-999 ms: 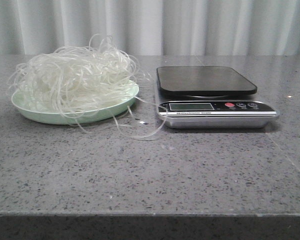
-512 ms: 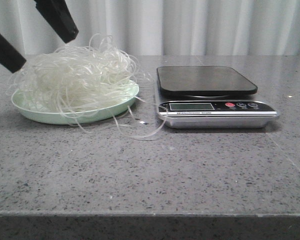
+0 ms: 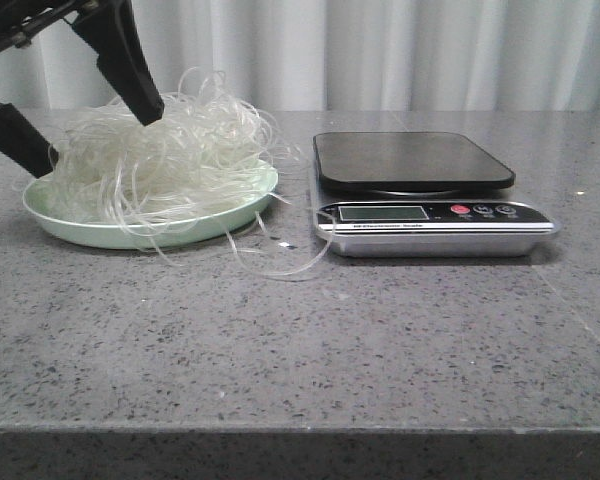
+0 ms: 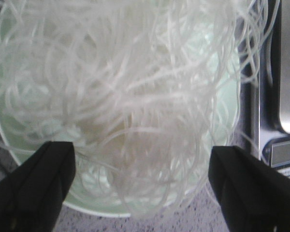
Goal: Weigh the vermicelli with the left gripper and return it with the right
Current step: 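Lower the left gripper into the vermicelli pile and close on it, then lift the vermicelli with the left gripper and carry it over the scale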
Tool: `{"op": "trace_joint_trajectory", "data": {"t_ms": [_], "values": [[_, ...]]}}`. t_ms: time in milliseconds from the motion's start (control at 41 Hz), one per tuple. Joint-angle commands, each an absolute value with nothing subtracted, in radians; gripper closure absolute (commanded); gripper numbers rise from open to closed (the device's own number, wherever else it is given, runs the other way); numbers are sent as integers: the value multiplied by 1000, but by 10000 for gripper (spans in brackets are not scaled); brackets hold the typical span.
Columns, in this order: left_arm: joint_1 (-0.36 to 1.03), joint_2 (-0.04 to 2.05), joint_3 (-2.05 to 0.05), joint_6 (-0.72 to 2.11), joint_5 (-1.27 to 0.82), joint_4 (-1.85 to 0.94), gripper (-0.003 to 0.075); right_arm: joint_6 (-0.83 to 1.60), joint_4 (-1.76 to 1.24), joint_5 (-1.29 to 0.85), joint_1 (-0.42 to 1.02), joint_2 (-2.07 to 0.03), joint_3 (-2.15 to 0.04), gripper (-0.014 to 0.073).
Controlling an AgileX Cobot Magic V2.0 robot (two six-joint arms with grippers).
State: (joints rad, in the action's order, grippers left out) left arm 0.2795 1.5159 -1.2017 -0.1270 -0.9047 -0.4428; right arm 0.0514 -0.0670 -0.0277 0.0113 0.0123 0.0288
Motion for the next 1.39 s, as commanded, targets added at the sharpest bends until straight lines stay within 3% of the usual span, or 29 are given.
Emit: {"op": "trace_joint_trajectory", "data": {"t_ms": [0,365,439,634,658,707,1023,1364], "values": [[287,1501,-1235,-137,-838,-481,108,52,-70,48,7,27,20,444],[326,1588,-1239,-137,-777,-476,158,52,-70,48,7,27,20,444],[326,1596,-1239,-137,-783,-476,233,52,-70,48,7,27,20,444],[326,1596,-1239,-137,-783,-476,586,52,-70,48,7,27,20,444],[326,1596,-1239,-137,-783,-476,597,52,-70,48,7,27,20,444],[326,1596,-1239,-137,-783,-476,567,52,-70,48,7,27,20,444],[326,1569,-1275,-129,-786,-458,584,52,-70,48,7,27,20,444],[326,1460,-1457,-129,-789,-433,582,52,-70,48,7,27,20,444]]}}
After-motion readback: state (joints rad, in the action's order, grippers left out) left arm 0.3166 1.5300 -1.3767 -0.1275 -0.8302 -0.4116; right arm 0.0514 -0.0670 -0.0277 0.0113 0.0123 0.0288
